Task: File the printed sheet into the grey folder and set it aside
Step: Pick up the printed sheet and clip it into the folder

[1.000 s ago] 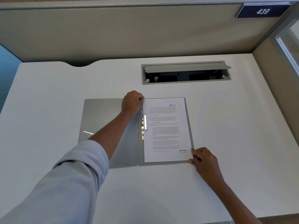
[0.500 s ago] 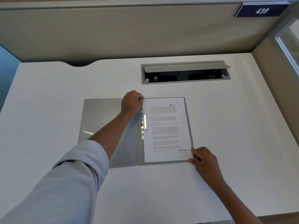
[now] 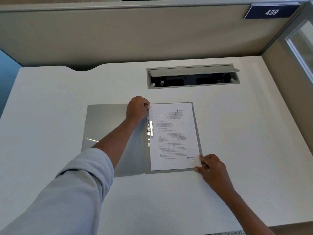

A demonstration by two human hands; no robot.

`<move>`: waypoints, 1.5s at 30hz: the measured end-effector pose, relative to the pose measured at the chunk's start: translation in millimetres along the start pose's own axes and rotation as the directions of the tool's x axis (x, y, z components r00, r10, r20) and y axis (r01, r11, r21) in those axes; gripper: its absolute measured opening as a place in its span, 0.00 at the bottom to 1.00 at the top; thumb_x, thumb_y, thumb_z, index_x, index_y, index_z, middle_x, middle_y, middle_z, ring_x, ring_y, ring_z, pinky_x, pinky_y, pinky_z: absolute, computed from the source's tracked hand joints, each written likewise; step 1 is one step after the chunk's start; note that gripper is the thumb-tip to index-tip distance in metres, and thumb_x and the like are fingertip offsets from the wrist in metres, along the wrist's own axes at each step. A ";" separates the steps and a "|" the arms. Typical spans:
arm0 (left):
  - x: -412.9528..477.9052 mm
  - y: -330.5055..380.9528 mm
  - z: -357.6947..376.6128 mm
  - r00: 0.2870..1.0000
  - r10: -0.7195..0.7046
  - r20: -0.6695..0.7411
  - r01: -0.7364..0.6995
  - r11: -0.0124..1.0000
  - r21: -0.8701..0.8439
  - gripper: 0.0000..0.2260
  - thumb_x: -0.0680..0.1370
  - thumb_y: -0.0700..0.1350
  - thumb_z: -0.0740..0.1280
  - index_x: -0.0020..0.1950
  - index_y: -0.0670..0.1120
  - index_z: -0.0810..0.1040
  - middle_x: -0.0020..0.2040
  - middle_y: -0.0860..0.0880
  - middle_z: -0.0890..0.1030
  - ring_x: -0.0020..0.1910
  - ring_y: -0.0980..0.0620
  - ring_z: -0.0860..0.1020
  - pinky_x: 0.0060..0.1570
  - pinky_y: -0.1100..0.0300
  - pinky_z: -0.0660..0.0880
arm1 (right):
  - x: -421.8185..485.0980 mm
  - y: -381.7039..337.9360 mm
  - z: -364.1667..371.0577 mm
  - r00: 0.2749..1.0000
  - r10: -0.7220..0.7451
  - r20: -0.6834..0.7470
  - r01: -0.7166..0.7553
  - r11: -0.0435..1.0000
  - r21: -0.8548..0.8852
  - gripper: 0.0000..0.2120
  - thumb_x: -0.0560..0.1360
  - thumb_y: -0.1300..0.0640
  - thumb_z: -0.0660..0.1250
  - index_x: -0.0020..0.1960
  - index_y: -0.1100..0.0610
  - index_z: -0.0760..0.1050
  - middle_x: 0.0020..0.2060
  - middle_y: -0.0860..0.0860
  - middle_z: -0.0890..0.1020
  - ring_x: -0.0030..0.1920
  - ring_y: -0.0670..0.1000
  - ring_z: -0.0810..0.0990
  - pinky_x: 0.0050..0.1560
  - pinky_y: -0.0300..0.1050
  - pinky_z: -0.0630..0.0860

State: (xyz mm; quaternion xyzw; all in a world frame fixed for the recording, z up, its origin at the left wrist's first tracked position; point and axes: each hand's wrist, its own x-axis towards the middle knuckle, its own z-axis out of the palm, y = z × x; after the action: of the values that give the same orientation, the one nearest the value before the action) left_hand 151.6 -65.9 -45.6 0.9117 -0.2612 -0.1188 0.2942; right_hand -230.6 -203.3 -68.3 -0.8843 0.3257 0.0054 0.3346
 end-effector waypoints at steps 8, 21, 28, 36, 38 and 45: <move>-10.0 0.2 -4.5 1.000 -0.029 0.012 0.029 0.999 -0.028 0.10 0.82 0.41 0.69 0.44 0.48 0.73 0.42 0.45 0.76 0.44 0.49 0.72 0.48 0.56 0.68 | 2.6 -6.1 -5.5 0.998 0.048 -0.037 -0.048 0.999 0.021 0.19 0.70 0.57 0.85 0.57 0.58 0.84 0.42 0.50 0.78 0.41 0.51 0.80 0.44 0.45 0.79; -54.6 -10.6 -5.0 0.998 -0.047 0.050 0.051 0.994 -0.093 0.08 0.83 0.40 0.70 0.51 0.42 0.90 0.50 0.46 0.90 0.42 0.55 0.82 0.51 0.59 0.81 | 17.3 -12.1 -12.4 0.993 -0.009 -0.116 0.018 0.996 0.083 0.24 0.72 0.55 0.83 0.65 0.60 0.83 0.52 0.53 0.82 0.46 0.53 0.83 0.46 0.45 0.83; -67.4 -4.9 -15.1 1.000 -0.013 0.011 0.014 0.997 -0.080 0.07 0.81 0.40 0.72 0.49 0.44 0.90 0.47 0.49 0.90 0.41 0.57 0.82 0.50 0.55 0.84 | 20.8 -18.9 -8.5 0.993 -0.043 -0.113 0.053 0.995 0.085 0.23 0.73 0.54 0.82 0.66 0.57 0.83 0.50 0.50 0.81 0.45 0.43 0.81 0.44 0.24 0.74; -113.1 -9.6 -20.5 1.000 -0.013 -0.019 0.012 0.998 -0.063 0.03 0.80 0.49 0.75 0.49 0.54 0.89 0.46 0.56 0.84 0.44 0.55 0.82 0.44 0.58 0.79 | 21.9 -33.3 -0.7 0.993 -0.079 -0.092 0.088 0.991 0.097 0.21 0.75 0.55 0.81 0.66 0.58 0.83 0.55 0.52 0.83 0.47 0.49 0.83 0.48 0.34 0.78; -123.4 -11.3 -19.5 1.000 -0.001 -0.024 0.000 0.998 -0.058 0.04 0.80 0.50 0.75 0.51 0.53 0.89 0.46 0.56 0.84 0.43 0.56 0.81 0.42 0.60 0.77 | 21.2 -35.9 1.6 0.991 -0.109 -0.075 0.114 0.991 0.069 0.21 0.76 0.55 0.80 0.67 0.57 0.83 0.59 0.52 0.84 0.50 0.51 0.84 0.51 0.43 0.83; -144.3 -13.6 -12.7 1.000 0.023 -0.006 -0.023 0.999 -0.036 0.04 0.79 0.50 0.76 0.52 0.54 0.90 0.47 0.55 0.85 0.42 0.57 0.79 0.39 0.66 0.70 | 20.0 -36.5 10.2 0.993 -0.117 0.031 0.120 0.987 -0.110 0.21 0.78 0.51 0.77 0.69 0.55 0.80 0.66 0.49 0.81 0.67 0.54 0.77 0.59 0.52 0.81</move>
State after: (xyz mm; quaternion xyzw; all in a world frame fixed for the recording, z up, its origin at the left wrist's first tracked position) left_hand 41.4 28.4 -34.5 0.9035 -0.2688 -0.1176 0.3124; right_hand -191.6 -188.1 -59.4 -0.9192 0.2676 0.0144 0.2884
